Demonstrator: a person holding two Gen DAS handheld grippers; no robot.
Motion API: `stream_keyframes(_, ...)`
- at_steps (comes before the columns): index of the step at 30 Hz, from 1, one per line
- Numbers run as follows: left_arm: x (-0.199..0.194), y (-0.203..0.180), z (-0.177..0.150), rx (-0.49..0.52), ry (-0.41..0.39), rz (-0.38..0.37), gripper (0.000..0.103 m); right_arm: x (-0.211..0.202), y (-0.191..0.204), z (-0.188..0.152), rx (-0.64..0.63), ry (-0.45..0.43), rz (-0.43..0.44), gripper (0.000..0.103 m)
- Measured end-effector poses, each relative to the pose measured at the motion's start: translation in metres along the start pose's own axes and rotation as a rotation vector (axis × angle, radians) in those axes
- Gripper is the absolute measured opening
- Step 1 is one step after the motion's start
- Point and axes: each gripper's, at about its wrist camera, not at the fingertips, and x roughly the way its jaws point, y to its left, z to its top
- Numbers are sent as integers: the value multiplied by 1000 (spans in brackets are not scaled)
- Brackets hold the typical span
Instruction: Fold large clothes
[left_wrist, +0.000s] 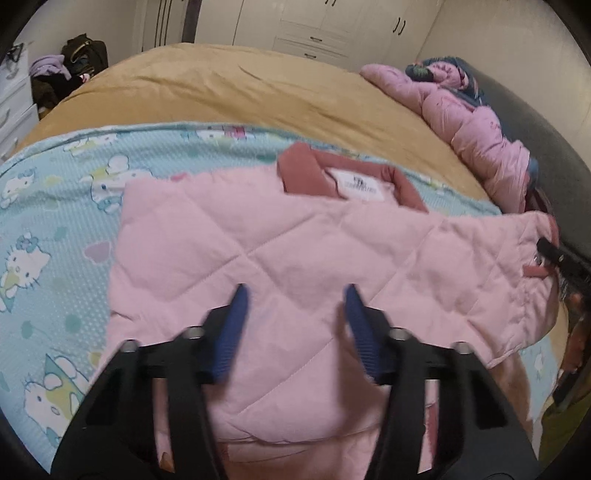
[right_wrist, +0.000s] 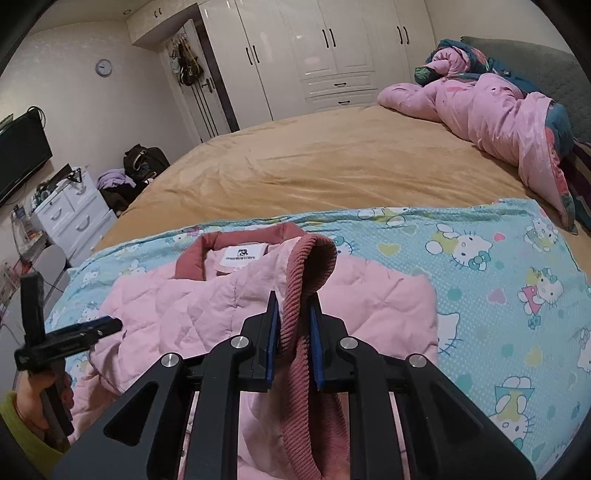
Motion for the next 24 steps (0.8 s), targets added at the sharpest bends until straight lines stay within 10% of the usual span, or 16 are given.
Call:
stream_keyframes(13, 25, 4, -16, 25, 60, 19, 33, 6, 4, -4, 8, 14, -42, 15)
stream_keyframes(18, 27, 4, -18, 28, 58, 26, 33, 8, 3, -8, 14, 35, -102, 36)
stream_keyframes(20, 27, 4, -18, 24, 59, 23, 33, 1, 3, -8, 23, 11, -108, 60)
stream_keyframes(24, 28, 5, -18, 24, 57, 21, 33, -8, 10, -6, 19, -23, -116, 61)
